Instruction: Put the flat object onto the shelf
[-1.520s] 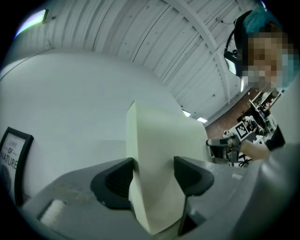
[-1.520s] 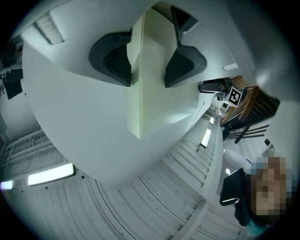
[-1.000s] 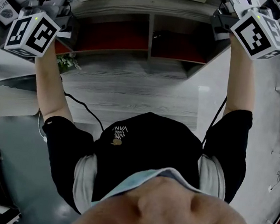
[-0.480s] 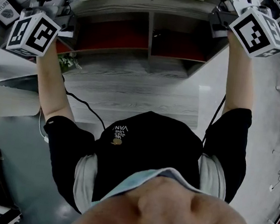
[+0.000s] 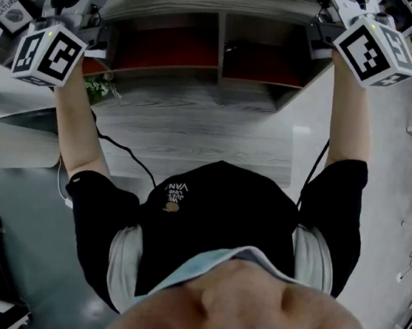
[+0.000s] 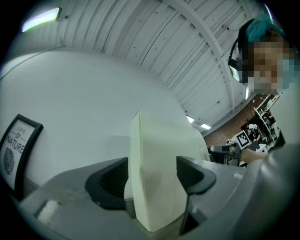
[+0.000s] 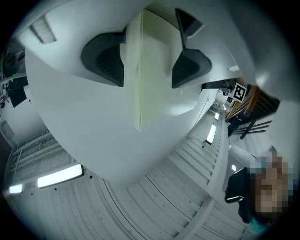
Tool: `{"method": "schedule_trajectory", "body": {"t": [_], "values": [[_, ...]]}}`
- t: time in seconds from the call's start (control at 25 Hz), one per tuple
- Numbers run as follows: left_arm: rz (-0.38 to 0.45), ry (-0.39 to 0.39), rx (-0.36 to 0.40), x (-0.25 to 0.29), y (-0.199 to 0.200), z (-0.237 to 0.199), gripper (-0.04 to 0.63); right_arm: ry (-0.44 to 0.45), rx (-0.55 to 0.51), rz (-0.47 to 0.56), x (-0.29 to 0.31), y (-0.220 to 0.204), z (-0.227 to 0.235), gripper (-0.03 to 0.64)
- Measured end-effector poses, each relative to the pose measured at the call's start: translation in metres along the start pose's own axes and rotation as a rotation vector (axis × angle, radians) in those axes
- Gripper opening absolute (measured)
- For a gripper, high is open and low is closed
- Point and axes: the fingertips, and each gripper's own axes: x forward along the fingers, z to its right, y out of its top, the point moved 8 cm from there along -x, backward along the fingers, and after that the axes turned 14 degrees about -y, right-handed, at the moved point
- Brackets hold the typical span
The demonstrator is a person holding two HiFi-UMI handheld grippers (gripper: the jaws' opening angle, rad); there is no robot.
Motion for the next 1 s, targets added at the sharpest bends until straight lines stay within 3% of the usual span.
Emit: {"method": "schedule_trajectory", "body": {"t": [0.6,1.0], "values": [[0.047,0.032,0.044,-0.026,0.001,0.037,0.312,-0.002,-0.044,0.07,-0.039,0.003,-0.015,0.268],[0.059,0.033,0.072,-0.043,-0.009,0.067,0.201,0.012,-0.052,0.031,-0.06,-0.018,-0.029,0.195]]}}
